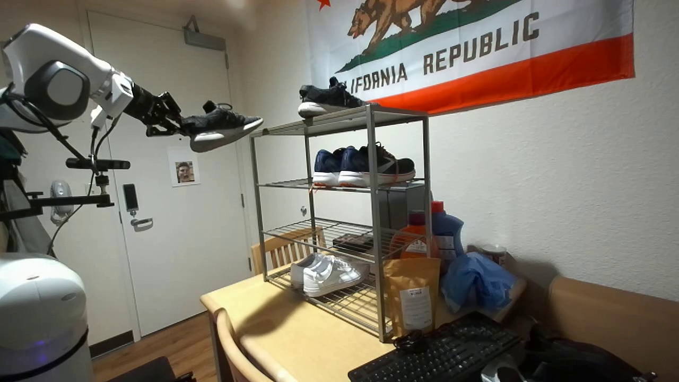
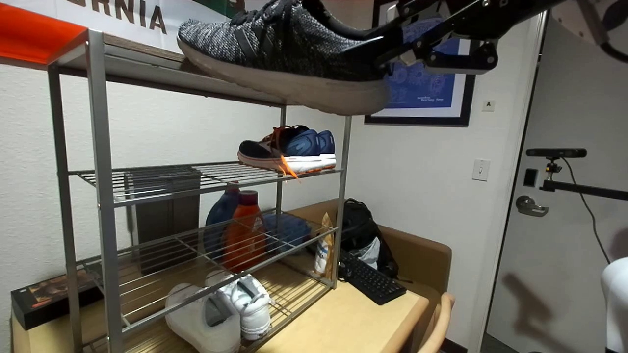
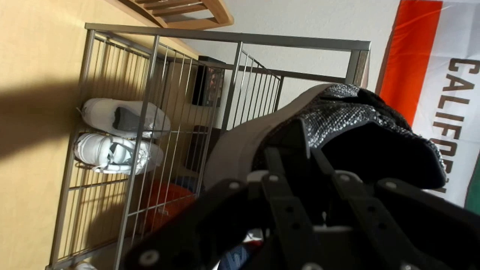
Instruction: Put the black shoe on the lower rack on the upper rack
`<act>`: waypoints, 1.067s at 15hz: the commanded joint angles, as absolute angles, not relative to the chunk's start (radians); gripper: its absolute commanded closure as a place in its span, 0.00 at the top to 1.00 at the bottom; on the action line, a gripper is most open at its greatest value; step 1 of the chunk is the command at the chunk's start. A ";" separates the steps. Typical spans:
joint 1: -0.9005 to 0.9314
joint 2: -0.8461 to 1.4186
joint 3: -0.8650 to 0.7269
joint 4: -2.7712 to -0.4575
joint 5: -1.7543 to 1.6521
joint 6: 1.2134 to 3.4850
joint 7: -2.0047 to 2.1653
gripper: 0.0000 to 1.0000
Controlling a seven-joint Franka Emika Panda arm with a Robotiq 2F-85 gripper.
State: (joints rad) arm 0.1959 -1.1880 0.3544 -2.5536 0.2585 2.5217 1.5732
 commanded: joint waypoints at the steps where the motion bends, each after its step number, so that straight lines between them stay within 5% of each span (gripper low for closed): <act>1: 0.164 -1.176 0.352 -2.515 0.282 2.571 1.552 0.06; 16: 0.083 -0.953 0.306 -2.316 0.344 2.672 1.568 0.06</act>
